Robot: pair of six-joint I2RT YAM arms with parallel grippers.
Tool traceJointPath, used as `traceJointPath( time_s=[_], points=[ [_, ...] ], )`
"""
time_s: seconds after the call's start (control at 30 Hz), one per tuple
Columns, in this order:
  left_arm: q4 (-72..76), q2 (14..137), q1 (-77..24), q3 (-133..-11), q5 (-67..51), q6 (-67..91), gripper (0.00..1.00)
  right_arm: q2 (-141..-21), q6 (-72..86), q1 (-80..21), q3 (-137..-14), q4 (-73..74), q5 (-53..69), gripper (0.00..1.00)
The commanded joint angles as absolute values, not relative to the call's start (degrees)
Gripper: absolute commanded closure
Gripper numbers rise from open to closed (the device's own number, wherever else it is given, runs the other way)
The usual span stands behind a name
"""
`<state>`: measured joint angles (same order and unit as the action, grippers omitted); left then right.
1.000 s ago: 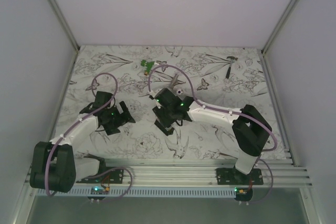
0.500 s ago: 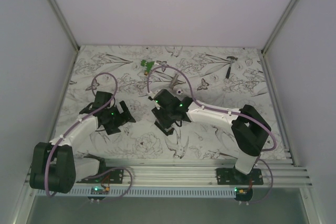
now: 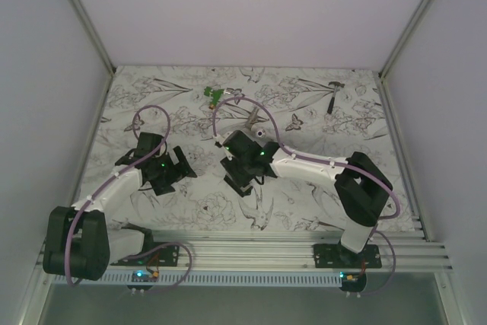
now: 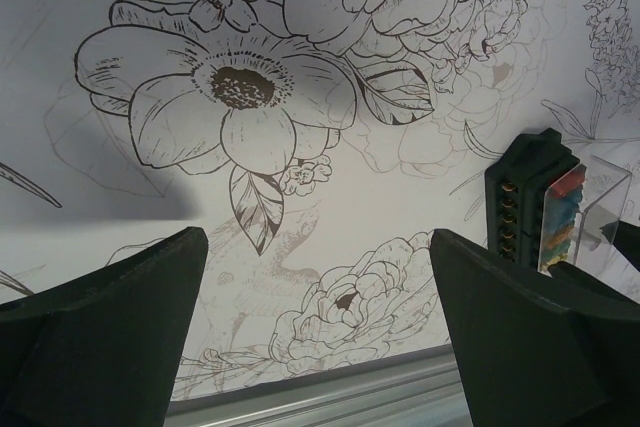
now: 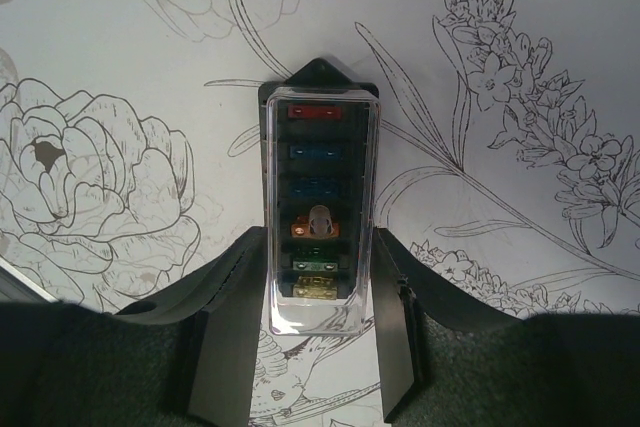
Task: Snap on the fuse box
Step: Close the fuse box cover on the fuse box base.
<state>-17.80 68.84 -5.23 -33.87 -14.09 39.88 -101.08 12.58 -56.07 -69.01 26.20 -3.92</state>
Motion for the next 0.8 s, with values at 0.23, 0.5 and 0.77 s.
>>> traceJointPath(
  time_s=[0.23,0.5,0.77],
  points=[
    [-17.7,69.2,-4.9,-32.9,-15.5,40.0,0.00,-103.0,11.5,-56.7,-68.7,25.5,-3.4,0.61],
    [-17.6,69.3,-4.9,-32.9,-15.8,40.0,0.00,-103.1,12.0,-56.7,-68.0,25.0,-3.6,0.60],
    [-17.1,69.4,-4.9,-32.8,-16.6,40.0,0.00,-104.4,11.4,-56.7,-68.6,26.0,-3.8,0.59]
  ],
)
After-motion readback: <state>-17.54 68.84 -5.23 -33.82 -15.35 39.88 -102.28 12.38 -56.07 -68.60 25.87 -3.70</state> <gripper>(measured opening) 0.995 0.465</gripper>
